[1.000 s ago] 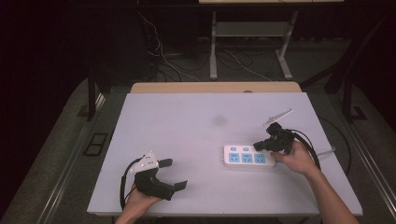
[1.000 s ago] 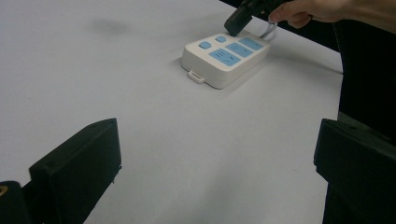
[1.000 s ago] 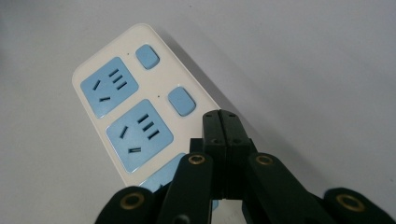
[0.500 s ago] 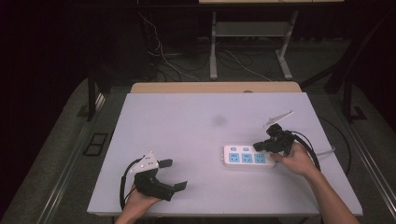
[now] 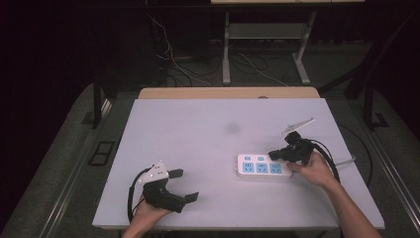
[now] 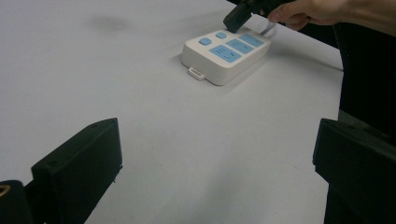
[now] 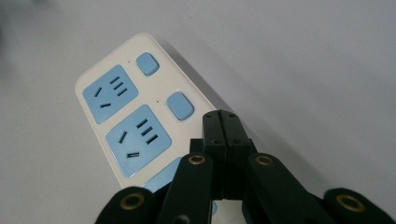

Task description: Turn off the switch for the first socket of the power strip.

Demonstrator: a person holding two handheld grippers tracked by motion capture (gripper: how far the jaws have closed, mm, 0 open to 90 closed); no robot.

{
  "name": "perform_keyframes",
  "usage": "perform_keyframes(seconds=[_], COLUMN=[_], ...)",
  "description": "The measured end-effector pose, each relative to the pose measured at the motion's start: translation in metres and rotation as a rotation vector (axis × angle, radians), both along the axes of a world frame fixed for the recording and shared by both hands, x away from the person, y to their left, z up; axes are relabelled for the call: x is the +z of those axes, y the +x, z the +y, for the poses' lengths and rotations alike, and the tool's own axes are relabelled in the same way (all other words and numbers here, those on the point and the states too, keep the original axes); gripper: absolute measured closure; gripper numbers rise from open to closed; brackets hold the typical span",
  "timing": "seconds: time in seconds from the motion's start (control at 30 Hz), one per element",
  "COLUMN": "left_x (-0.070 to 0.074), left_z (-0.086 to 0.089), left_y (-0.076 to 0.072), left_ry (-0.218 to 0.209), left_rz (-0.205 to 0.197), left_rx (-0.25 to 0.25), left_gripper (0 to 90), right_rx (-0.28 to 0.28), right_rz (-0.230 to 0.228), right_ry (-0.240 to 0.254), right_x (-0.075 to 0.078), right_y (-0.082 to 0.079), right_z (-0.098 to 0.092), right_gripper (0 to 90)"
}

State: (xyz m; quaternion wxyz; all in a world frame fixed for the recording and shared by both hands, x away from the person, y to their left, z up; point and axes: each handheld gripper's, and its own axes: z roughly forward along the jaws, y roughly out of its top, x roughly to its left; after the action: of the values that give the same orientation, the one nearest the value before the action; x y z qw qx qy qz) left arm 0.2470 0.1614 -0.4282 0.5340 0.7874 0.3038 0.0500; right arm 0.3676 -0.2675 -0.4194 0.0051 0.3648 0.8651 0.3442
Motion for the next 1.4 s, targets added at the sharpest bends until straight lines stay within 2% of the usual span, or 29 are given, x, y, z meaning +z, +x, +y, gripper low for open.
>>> perform_keyframes(seconds=[0.1, 0.17, 0.47, 1.13, 1.37, 1.4], left_x=[0.001, 0.0, 0.001, 0.001, 0.001, 0.001], left_z=[0.001, 0.001, 0.001, 0.001, 0.001, 0.001], left_y=[0.0, 0.0, 0.001, -0.001, -0.001, -0.001], left_ry=[-0.004, -0.009, -0.011, -0.016, -0.019, -0.02], left_rz=[-0.001, 0.0, 0.0, -0.002, -0.004, -0.004], left_rx=[0.001, 0.004, 0.003, 0.006, 0.009, 0.009], left_gripper=[0.0, 0.0, 0.0, 0.2, 0.2, 0.2], right_rx=[0.009, 0.016, 0.006, -0.079, -0.146, -0.166], right_rz=[-0.005, -0.013, -0.024, -0.061, -0.083, -0.097], right_ry=[0.0, -0.027, -0.007, 0.041, 0.059, 0.06], right_x=[0.005, 0.008, 0.023, 0.05, 0.059, 0.061], right_y=[0.0, -0.001, -0.001, -0.025, -0.036, -0.041], right_z=[0.002, 0.006, -0.002, -0.033, -0.038, -0.039], right_gripper=[90.0, 90.0, 90.0, 89.5, 68.7, 61.9])
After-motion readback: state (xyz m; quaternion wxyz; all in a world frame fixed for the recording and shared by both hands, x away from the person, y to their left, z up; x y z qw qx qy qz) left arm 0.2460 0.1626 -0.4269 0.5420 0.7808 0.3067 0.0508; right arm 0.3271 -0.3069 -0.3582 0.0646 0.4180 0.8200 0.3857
